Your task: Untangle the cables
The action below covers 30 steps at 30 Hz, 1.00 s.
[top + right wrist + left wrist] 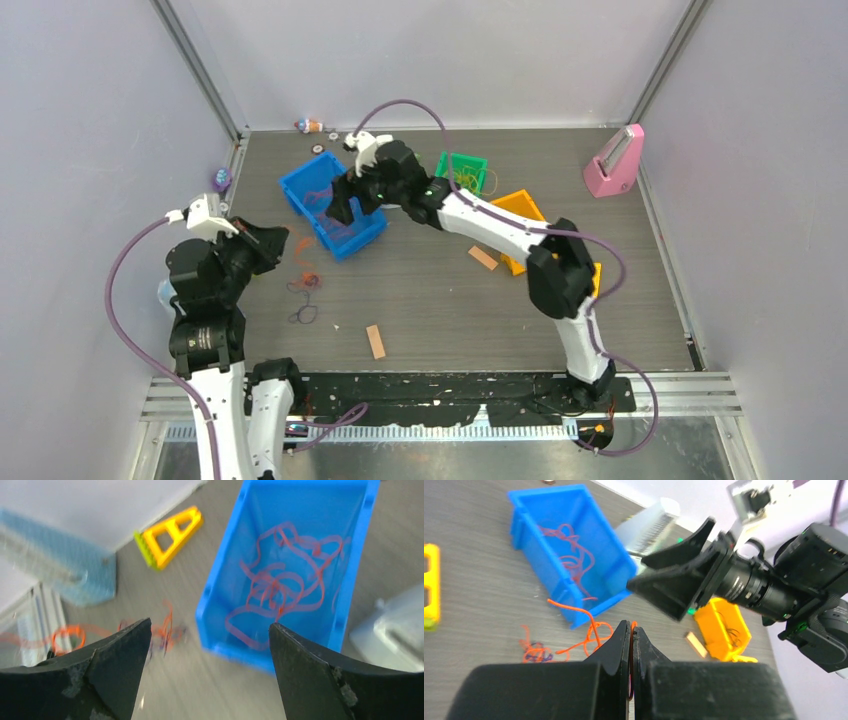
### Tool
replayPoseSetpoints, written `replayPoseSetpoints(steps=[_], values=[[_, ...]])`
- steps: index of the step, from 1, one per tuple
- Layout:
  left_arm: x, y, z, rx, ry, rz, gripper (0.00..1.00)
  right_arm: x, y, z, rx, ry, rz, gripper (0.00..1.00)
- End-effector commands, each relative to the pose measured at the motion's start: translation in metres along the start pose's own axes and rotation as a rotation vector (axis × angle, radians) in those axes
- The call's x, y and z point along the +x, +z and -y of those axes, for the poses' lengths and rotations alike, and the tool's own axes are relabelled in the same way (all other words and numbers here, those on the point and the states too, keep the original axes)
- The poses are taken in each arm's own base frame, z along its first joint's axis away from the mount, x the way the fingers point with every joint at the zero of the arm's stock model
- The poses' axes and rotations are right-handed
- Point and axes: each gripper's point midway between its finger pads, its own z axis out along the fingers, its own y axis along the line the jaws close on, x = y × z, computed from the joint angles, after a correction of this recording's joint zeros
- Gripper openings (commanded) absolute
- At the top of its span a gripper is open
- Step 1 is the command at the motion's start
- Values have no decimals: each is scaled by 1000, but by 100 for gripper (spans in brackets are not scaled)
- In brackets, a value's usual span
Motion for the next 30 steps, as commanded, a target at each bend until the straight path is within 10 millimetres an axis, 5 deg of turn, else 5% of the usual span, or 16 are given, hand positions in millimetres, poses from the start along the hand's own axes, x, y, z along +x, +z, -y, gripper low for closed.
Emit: replayPoseSetpoints(steps=[1,2,3,4,5,7,8,15,21,25,30], values=[[-17,-15,67,306,28,-7,0,-45,-80,-42,-90,-72,156,92],[-16,-18,77,344,38,-16,0,-61,-104,-50,-95,-90,216,92],[-16,-21,85,372,48,-21,0,-26,-109,-43,-79,-68,164,93],[-16,-24,94,401,57,-27,0,-46,-134,-54,-94,-86,244,93],[-16,-26,101,425,65,-29,0,-10,-138,-49,-90,-52,192,93],[-12,-34,126,513,83,-59,0,-2,-173,-63,-131,-46,240,93],[-12,-35,135,544,84,-82,0,24,-177,-61,-141,-27,219,92],[-33,-58,194,723,88,-115,0,73,-226,-94,-319,-61,225,94],[-48,-69,239,855,72,-134,0,93,-229,-94,-308,-89,211,100],[-63,-76,266,921,70,-133,0,105,-208,-90,-269,-69,165,99],[-95,-79,277,897,87,-52,0,120,-187,-83,-246,2,134,63]])
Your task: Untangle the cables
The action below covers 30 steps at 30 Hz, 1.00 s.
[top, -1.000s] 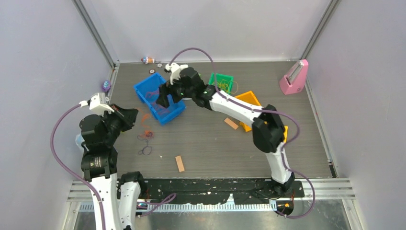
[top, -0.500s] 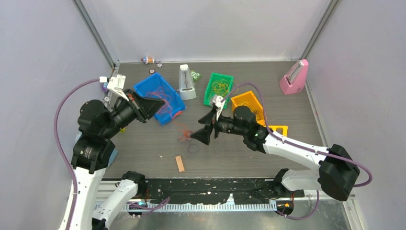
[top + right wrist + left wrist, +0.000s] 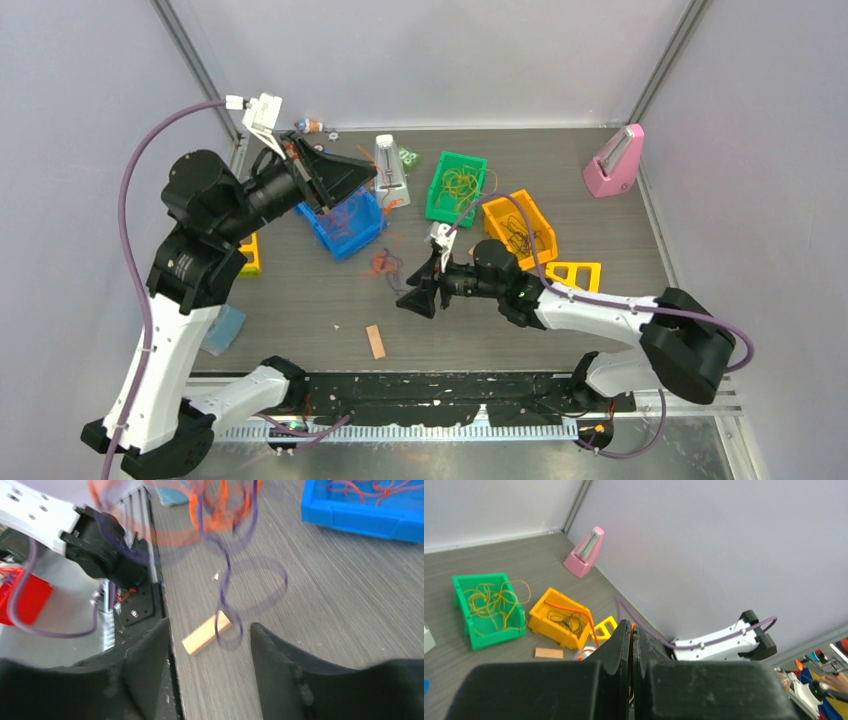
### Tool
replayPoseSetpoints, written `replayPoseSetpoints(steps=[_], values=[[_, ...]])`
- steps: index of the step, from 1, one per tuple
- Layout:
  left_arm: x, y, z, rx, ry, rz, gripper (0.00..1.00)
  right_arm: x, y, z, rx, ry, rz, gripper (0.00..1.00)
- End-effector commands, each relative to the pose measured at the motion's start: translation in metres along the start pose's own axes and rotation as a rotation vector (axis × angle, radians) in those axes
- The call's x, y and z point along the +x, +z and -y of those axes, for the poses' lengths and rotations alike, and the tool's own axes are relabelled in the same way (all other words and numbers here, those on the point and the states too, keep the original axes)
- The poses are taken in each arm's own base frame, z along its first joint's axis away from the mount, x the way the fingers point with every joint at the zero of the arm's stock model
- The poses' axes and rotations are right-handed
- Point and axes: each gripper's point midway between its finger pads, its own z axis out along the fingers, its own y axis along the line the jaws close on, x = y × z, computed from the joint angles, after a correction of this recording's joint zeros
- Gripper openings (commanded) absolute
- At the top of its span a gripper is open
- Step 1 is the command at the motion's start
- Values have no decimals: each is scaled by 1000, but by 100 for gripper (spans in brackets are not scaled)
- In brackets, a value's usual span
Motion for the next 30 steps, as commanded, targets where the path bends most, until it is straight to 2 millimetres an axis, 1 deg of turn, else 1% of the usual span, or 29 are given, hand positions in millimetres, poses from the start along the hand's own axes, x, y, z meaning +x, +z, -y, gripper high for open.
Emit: replayPoseSetpoints(steps=[1,2,3,5,7,8,9,10,11,12,13,14,15,16,18,20,21,22,23,24,25,27,29,30], values=[[-47,-10,28,18,82,124,0,-13,13,5,17,14,69,43],[-56,-12,32,14,95,140,0,-10,15,9,32,22,64,31],[-62,-13,35,12,102,148,0,-9,16,10,36,27,60,12],[-80,-18,47,16,123,180,0,-8,17,10,37,33,62,6],[-86,-16,46,-1,128,186,0,-11,14,10,42,32,76,6],[-87,-15,45,-7,129,188,0,-14,12,9,46,28,87,11],[-88,-13,45,-6,130,187,0,-16,8,10,60,24,100,46],[-87,-11,44,-5,126,184,0,-18,6,10,65,18,110,65],[-85,-9,42,-4,121,177,0,-20,1,10,77,4,123,93],[-83,-7,41,-2,117,171,0,-23,-1,10,82,-6,137,99],[-81,-4,39,3,112,163,0,-29,-8,12,110,-28,162,97],[-80,-1,39,11,110,159,0,-29,-10,15,134,-34,166,96],[-79,1,38,17,106,155,0,-37,-16,19,176,-60,193,95],[-78,4,37,22,99,152,0,-41,-18,20,188,-85,205,95],[-76,10,37,38,85,140,0,-57,-23,15,182,-121,260,95],[-75,14,38,54,67,130,0,-71,-21,2,119,-146,288,95],[-75,15,40,65,61,124,0,-78,-15,-8,64,-157,286,95],[-74,17,40,71,54,120,0,-79,-11,-12,42,-151,273,95],[-74,18,41,76,49,118,0,-86,-2,-18,6,-155,267,95],[-73,18,41,79,45,114,0,-96,3,-21,3,-155,270,96],[-72,18,41,82,44,113,0,-87,14,-19,2,-141,240,96],[-71,18,39,74,42,112,0,-89,27,-20,-5,-132,234,99],[-71,17,37,64,47,118,0,-94,34,-21,-11,-128,261,97],[-72,16,37,58,49,119,0,-100,37,-20,-7,-125,286,96]])
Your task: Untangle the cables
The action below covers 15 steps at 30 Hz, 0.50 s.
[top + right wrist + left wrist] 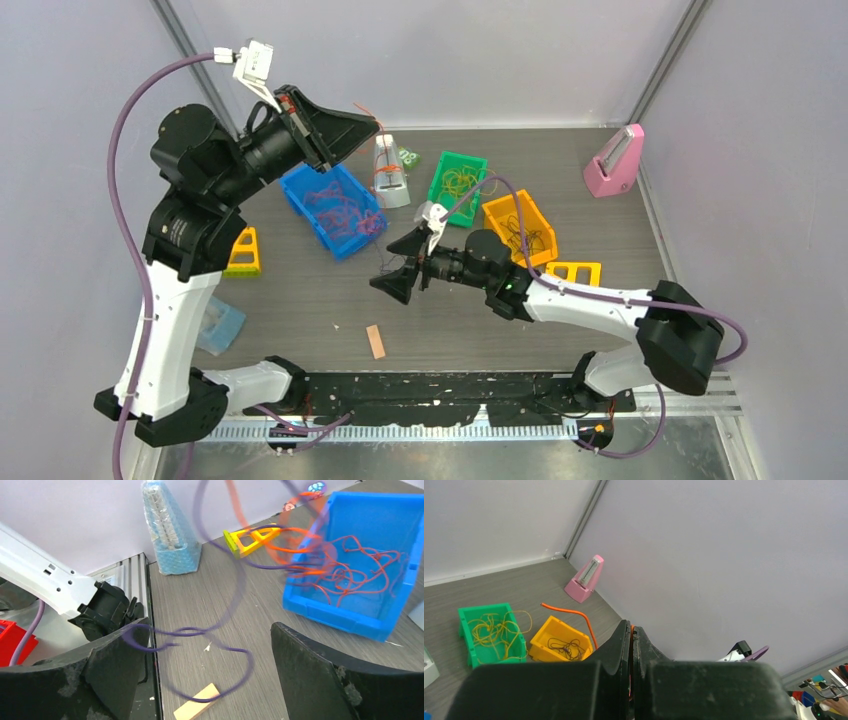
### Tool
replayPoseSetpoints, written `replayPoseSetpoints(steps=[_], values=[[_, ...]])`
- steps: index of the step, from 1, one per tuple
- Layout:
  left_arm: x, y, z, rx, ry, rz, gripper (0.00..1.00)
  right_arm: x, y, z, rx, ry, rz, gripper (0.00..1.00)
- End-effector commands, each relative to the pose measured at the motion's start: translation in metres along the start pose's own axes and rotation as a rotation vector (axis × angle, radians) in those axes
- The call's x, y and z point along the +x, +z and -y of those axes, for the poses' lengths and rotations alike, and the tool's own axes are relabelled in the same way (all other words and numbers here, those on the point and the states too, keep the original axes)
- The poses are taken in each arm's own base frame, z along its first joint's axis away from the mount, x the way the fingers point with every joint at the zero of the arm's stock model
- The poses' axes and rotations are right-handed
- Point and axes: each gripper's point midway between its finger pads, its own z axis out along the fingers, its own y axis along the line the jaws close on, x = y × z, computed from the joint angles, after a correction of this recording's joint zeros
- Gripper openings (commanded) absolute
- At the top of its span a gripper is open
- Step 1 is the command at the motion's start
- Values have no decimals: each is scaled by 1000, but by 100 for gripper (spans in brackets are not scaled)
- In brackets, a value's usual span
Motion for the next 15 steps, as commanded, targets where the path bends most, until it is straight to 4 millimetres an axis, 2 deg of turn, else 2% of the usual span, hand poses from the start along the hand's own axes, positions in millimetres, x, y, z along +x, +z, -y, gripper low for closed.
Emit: replayPoseSetpoints(steps=[1,7,11,15], values=[[-17,-12,23,62,37,59,0,-29,19,-9,-32,-17,100,95],[-19,-10,21,48,29,53,0,-34,40,11,53,-20,86,95],[-22,-9,21,43,33,60,0,-35,37,36,189,-13,98,95],[-23,-9,22,43,30,63,0,-30,31,50,271,5,96,99]])
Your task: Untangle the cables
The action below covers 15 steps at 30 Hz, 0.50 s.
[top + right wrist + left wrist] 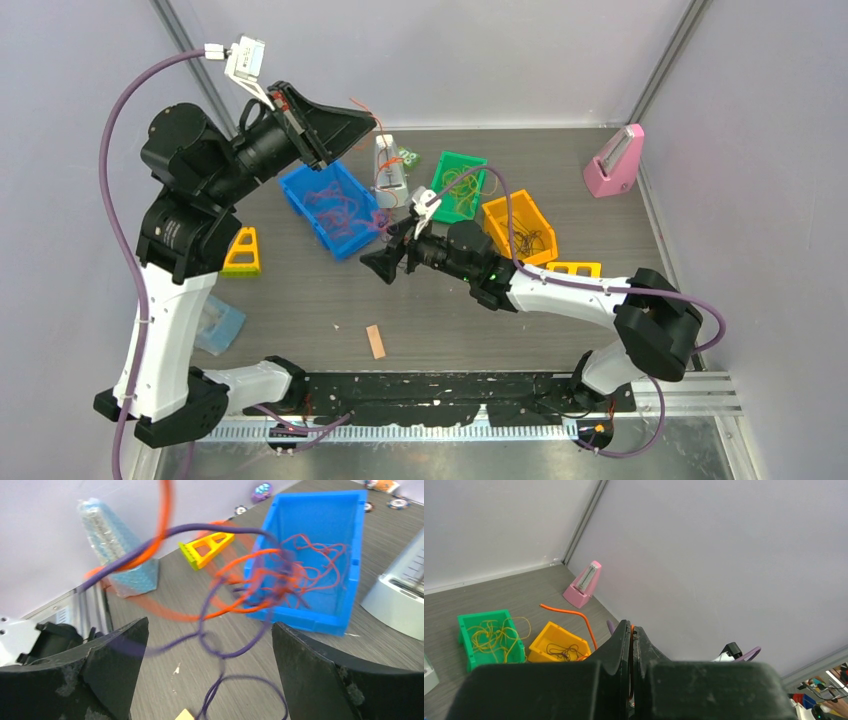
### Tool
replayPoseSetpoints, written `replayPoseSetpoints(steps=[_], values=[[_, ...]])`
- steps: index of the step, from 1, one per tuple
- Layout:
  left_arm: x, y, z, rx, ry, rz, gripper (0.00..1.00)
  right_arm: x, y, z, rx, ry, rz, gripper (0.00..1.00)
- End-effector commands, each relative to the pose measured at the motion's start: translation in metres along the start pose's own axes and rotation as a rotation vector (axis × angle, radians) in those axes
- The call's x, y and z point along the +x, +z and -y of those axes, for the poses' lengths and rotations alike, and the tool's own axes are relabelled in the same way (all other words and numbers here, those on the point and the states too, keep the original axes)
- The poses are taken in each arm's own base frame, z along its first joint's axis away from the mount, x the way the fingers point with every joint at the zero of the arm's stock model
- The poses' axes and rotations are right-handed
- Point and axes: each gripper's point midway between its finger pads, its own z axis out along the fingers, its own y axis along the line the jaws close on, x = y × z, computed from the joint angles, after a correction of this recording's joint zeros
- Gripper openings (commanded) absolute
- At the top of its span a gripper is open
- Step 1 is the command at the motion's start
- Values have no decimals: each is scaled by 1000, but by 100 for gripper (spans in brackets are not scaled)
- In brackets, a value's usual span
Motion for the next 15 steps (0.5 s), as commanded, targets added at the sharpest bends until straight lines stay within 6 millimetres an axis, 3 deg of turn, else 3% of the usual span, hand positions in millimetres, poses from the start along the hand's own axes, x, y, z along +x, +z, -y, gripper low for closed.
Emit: replayPoseSetpoints(steps=[1,5,7,9,15], values=[[-15,-4,13,29,22,43,0,-23,-1,18,115,-6,73,99],[-17,-3,11,21,29,54,0,-11,-5,49,285,-24,35,91],[-16,-1,11,22,26,49,0,-6,-6,54,305,-32,25,71],[-16,0,8,11,29,49,0,-2,-6,49,274,-31,16,41],[-28,-3,-7,-57,64,86,0,16,-30,39,222,4,0,30]])
